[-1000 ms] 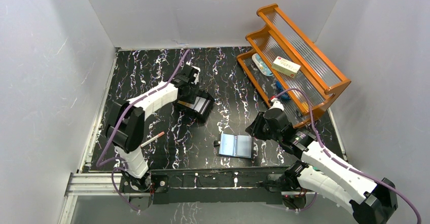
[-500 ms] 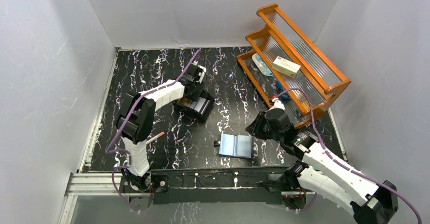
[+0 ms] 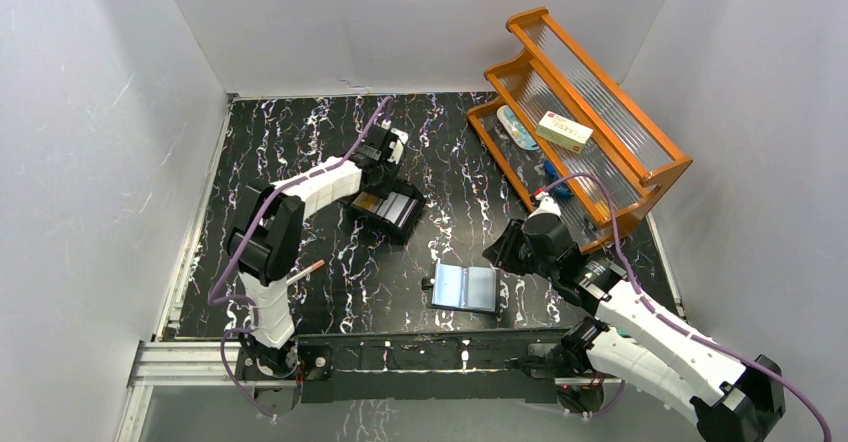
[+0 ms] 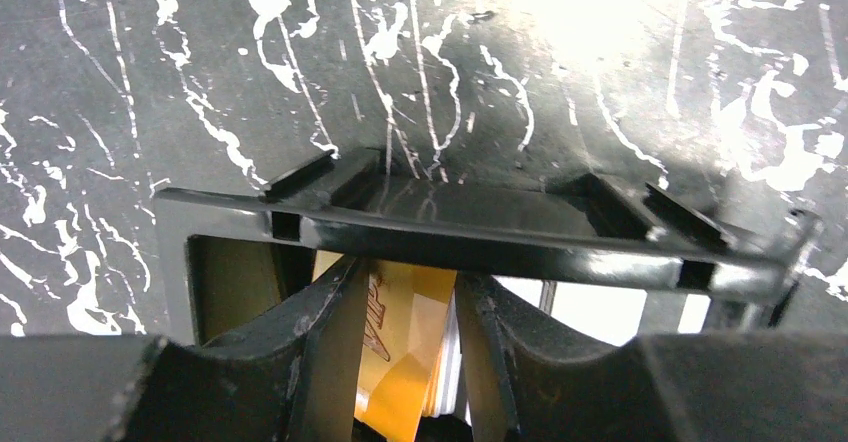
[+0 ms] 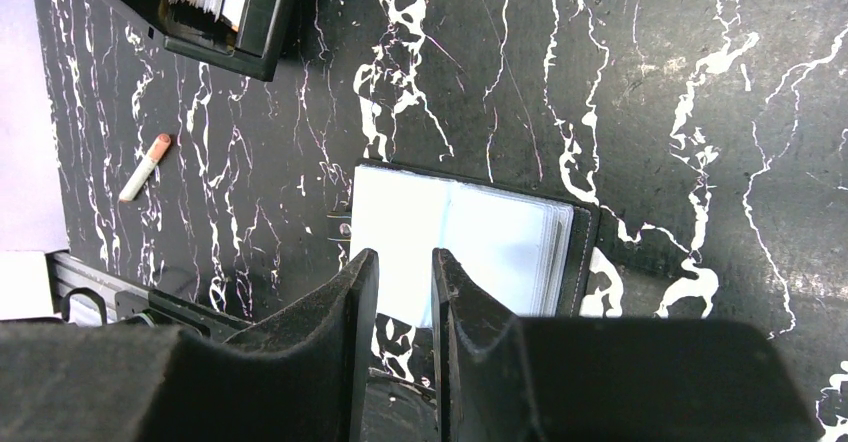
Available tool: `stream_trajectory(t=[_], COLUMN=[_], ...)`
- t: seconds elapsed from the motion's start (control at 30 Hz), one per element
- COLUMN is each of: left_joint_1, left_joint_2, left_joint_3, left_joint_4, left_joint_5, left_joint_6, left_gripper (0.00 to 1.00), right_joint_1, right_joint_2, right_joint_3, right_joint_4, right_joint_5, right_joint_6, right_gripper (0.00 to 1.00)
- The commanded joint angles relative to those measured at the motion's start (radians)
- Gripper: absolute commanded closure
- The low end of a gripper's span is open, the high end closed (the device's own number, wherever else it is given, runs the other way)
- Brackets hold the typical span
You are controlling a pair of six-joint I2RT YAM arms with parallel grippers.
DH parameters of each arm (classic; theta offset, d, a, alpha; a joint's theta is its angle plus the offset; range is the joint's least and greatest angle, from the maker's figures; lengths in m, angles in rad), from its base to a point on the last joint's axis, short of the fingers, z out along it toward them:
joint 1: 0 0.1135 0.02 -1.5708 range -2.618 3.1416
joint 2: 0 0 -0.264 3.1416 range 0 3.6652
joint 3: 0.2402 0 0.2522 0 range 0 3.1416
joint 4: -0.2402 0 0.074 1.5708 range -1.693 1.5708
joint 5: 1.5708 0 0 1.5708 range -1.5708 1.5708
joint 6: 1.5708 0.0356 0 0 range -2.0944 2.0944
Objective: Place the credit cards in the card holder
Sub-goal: Pick up the credit card from the storage box.
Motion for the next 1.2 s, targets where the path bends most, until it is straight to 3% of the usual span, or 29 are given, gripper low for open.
stream_trajectory(t=[0.0,0.47,0.83,1.07,1.17], left_joint_1=[-0.007,-0.007,-0.007,-0.007,-0.007], left_joint_2=[-0.081,-0.088,-0.077,-0.096,-0.105], left_joint_3=[-0.012,0.029,0.033,0.060,0.082], left_joint_4=[-0.046,-0.107,-0.112,-0.128,-0.152], left_joint_5=[0.088,0.120,0.120,0.115,0.077], left_joint_6=[-0.027,-0.039,-0.025,-0.020,-0.023], left_gripper=[0.66,0.62,0.88,0.92,1.00], right_joint_1=[0.003,0.003,0.003,0.004,0.003], right_joint_2=[0.005,0.003,0.002,0.005,0.011], right_joint_3=[0.005,-0.007,-0.014,-0.016,-0.015], right_joint_4=[0.059,0.062,0.065,0.071,0.074], right_joint_5=[-0.003,-0.004,0.000,0.000,-0.002], right_joint_6=[-0.007,-0.005,-0.003,-0.002,-0.002], right_gripper=[0.66,0.66,0.66,0.66,0.66])
